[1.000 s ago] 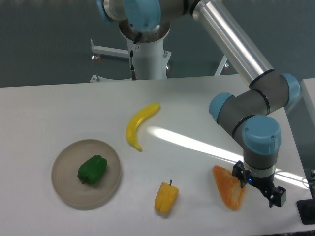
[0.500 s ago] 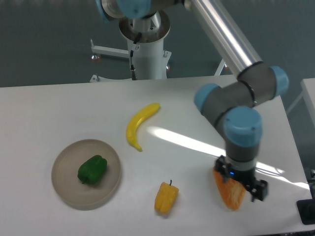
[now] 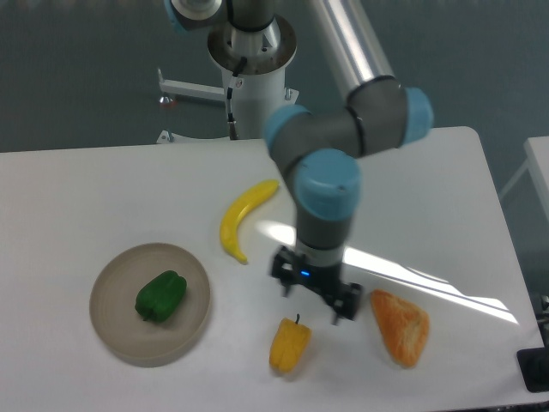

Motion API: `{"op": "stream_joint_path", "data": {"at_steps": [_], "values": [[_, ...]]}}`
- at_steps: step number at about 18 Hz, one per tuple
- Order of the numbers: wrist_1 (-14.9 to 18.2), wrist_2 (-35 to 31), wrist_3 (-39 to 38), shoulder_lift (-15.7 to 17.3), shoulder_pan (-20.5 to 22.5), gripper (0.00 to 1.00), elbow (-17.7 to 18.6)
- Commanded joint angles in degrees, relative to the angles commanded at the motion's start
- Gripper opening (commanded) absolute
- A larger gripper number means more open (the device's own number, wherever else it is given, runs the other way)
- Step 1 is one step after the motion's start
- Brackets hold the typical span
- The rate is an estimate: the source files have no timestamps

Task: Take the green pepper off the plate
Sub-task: 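Move the open gripper from the orange slice over to the plate, then lower the gripper around the green pepper on the plate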

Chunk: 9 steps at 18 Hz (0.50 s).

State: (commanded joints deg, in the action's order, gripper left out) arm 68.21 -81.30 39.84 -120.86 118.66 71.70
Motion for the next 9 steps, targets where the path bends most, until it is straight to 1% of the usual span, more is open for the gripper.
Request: {"op": "stream_joint_path", "data": {"at_steps": [2,5,7,9], "values": [[-0.09,0.52,-3.35,0.62,-1.67,1.00,1.95],[-0.70,3.07,-7.92,0.88,-3.96,1.00,5.02],[-2.98,3.08,-10.03,0.97,-5.98,1.00,6.60],[-5.26,3.08,-10.56,0.97,-7.47,1.00,8.62]]}}
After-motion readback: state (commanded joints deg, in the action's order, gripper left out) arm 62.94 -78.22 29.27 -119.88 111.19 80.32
